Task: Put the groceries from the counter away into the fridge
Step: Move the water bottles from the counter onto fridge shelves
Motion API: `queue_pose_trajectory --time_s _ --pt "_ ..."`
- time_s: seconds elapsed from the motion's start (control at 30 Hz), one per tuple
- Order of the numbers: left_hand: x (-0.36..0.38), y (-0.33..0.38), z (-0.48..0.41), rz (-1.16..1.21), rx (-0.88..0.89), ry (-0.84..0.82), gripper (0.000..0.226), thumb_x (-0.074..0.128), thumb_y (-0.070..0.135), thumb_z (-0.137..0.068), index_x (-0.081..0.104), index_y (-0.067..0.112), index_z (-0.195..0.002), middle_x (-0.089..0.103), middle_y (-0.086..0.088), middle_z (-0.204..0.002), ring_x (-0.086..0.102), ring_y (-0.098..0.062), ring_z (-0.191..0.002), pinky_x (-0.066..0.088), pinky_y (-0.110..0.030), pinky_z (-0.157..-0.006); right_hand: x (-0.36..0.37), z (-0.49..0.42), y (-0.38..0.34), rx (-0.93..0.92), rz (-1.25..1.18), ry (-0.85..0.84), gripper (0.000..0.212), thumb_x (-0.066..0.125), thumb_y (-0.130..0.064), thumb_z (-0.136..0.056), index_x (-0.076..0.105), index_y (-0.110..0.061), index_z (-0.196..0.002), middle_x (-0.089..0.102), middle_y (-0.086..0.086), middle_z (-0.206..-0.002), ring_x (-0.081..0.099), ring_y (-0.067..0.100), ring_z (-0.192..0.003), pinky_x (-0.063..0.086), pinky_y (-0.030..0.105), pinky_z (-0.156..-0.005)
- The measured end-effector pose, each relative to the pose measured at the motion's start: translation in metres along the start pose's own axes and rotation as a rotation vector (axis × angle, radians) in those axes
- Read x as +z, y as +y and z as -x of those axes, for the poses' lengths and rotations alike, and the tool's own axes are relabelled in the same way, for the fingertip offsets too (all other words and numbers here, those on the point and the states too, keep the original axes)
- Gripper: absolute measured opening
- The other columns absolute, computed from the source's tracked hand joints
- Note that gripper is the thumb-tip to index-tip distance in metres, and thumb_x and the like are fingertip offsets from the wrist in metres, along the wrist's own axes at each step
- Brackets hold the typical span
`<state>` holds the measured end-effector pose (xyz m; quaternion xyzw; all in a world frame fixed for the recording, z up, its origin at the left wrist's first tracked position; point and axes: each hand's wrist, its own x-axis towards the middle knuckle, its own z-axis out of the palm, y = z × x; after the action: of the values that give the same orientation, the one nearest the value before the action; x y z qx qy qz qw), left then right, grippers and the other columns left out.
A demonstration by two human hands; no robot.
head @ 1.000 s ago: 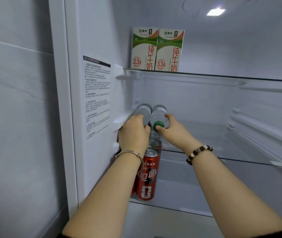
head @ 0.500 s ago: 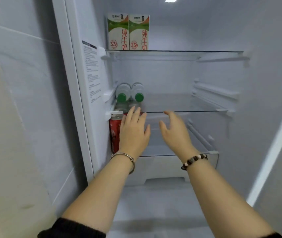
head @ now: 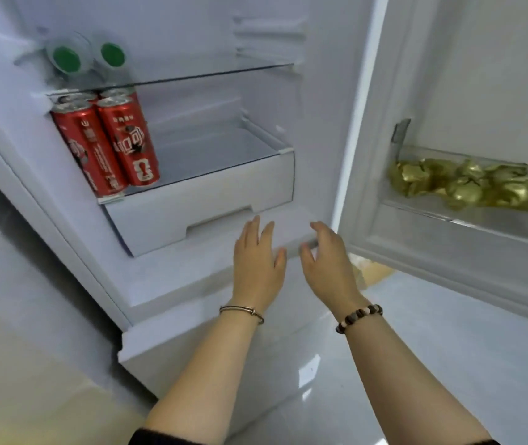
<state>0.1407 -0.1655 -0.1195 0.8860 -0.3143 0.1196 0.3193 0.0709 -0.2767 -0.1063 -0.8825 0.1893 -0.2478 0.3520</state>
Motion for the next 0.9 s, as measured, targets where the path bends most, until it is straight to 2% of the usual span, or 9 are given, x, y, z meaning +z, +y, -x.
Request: queue_pose_trajectory --time_s 0.1,0.2,0.37,0.5,0.73,0.9 --pt "0.033 0.023 0.027 0.027 -0.039 -0.191 0.054 0.041 0.031 -0.099 0.023 0.015 -0.148 0.01 -0.008 -0.157 0.01 -0.025 -0.144 0.011 -0.036 -0.118 -0.022 0.04 0.041 0.087 0.071 -0.026 0.045 0.046 -0.023 -0.097 0.036 -0.011 -0.14 0.038 0.007 -0.146 0.031 0.019 -0.134 0.026 0.025 -0.109" --pt "0.063 0.05 0.05 -0.012 -0.009 -0.352 0.057 0.035 0.038 -0.099 0.017 0.018 -0.149 0.005 -0.006 -0.158 0.005 -0.023 -0.145 0.01 -0.037 -0.118 -0.05 0.078 0.077 0.216 0.143 0.036 0.045 0.045 -0.025 -0.097 0.038 -0.013 -0.14 0.032 0.007 -0.15 0.023 0.019 -0.14 0.023 0.033 -0.114" --pt "0.097 0.113 0.071 -0.055 0.176 -0.468 0.057 0.035 0.039 -0.099 0.016 0.019 -0.149 0.005 -0.008 -0.158 0.005 -0.025 -0.145 0.013 -0.04 -0.117 -0.1 0.123 0.119 0.379 0.294 0.108 0.051 0.042 -0.03 -0.098 0.032 -0.01 -0.144 0.022 0.007 -0.155 0.017 0.021 -0.143 0.017 0.035 -0.117" --pt "0.121 0.171 0.09 -0.029 0.286 -0.542 0.057 0.036 0.039 -0.099 0.017 0.019 -0.149 0.006 -0.007 -0.158 0.005 -0.026 -0.145 0.014 -0.042 -0.117 -0.147 0.165 0.15 0.487 0.415 0.179 0.051 0.042 -0.033 -0.098 0.035 -0.008 -0.141 0.024 0.011 -0.154 0.021 0.025 -0.141 0.016 0.035 -0.115" --pt "0.169 0.338 0.176 -0.032 0.578 -0.677 0.061 0.037 0.042 -0.098 0.014 0.018 -0.149 0.002 -0.009 -0.158 -0.001 -0.027 -0.145 0.013 -0.049 -0.116 -0.275 0.296 0.204 0.713 0.487 0.33 0.052 0.041 -0.035 -0.098 0.032 -0.01 -0.142 0.024 0.01 -0.152 0.018 0.023 -0.141 0.015 0.037 -0.115" --pt "0.191 0.462 0.28 0.026 0.803 -0.8 0.061 0.036 0.044 -0.097 0.015 0.02 -0.149 -0.002 -0.007 -0.158 -0.006 -0.026 -0.145 0.012 -0.052 -0.114 -0.37 0.42 0.229 0.966 0.566 0.478 0.055 0.038 -0.039 -0.098 0.027 -0.011 -0.145 0.018 0.01 -0.155 0.012 0.024 -0.143 0.011 0.045 -0.118"
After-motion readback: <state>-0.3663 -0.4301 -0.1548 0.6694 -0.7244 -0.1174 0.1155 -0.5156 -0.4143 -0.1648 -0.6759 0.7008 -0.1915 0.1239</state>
